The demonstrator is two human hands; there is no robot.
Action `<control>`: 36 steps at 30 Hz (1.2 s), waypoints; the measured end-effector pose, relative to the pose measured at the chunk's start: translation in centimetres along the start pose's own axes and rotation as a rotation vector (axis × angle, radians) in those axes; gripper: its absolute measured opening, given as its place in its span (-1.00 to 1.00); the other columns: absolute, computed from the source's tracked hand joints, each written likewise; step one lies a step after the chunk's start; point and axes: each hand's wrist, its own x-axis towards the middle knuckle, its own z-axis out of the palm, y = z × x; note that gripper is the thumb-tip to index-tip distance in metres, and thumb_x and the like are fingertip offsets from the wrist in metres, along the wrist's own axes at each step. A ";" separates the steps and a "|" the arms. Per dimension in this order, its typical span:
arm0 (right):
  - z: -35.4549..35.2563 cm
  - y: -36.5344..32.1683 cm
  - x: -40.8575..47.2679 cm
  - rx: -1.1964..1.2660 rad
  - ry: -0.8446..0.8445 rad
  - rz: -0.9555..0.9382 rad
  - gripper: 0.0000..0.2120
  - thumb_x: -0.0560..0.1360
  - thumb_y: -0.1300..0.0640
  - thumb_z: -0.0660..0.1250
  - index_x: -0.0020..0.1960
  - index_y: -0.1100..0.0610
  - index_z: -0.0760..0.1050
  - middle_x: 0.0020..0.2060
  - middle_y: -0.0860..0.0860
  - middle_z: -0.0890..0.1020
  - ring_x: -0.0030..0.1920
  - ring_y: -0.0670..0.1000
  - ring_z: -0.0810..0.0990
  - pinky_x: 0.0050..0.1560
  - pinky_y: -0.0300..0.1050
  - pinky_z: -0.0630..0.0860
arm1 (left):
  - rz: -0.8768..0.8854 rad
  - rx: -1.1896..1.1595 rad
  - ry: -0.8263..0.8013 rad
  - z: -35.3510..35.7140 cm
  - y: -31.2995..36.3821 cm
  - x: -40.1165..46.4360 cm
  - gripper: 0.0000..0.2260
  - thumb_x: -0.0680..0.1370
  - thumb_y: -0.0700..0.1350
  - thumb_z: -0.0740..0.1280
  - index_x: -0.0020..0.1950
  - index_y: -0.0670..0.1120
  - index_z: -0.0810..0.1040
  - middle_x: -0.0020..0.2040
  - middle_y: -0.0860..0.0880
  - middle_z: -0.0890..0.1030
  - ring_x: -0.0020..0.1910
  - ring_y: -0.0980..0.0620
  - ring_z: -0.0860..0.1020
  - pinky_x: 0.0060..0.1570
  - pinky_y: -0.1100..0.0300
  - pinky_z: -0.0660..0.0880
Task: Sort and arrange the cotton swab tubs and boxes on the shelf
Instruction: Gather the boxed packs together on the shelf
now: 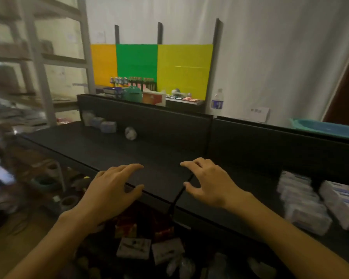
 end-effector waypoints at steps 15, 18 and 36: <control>9.1 -3.8 19.8 0.077 -0.029 -0.041 -0.44 0.53 -0.13 0.24 0.48 -0.10 0.16 0.32 -0.01 0.37 0.28 -0.01 0.38 0.20 -0.10 0.42 | -0.176 0.022 -0.018 1.4 -18.8 6.1 -0.53 0.51 0.17 0.28 0.40 0.18 0.27 0.28 0.12 0.47 0.03 0.17 0.47 0.14 0.09 0.46; 10.8 -4.1 24.9 0.129 -0.029 -0.018 -0.44 0.53 -0.12 0.26 0.47 -0.12 0.15 0.31 -0.02 0.38 0.27 -0.03 0.39 0.18 -0.12 0.43 | -0.199 0.034 -0.062 1.2 -23.0 9.6 -0.54 0.52 0.16 0.26 0.39 0.19 0.26 0.31 0.12 0.44 -0.04 0.21 0.46 0.15 0.10 0.45; 20.3 -9.4 47.6 0.323 -0.067 0.149 -0.43 0.52 -0.07 0.31 0.45 -0.11 0.18 0.31 -0.02 0.40 0.28 -0.04 0.41 0.23 -0.11 0.41 | -0.180 -0.032 -0.121 4.4 -44.0 25.3 -0.55 0.53 0.12 0.27 0.40 0.17 0.24 0.34 0.09 0.41 0.25 0.11 0.42 0.24 0.09 0.41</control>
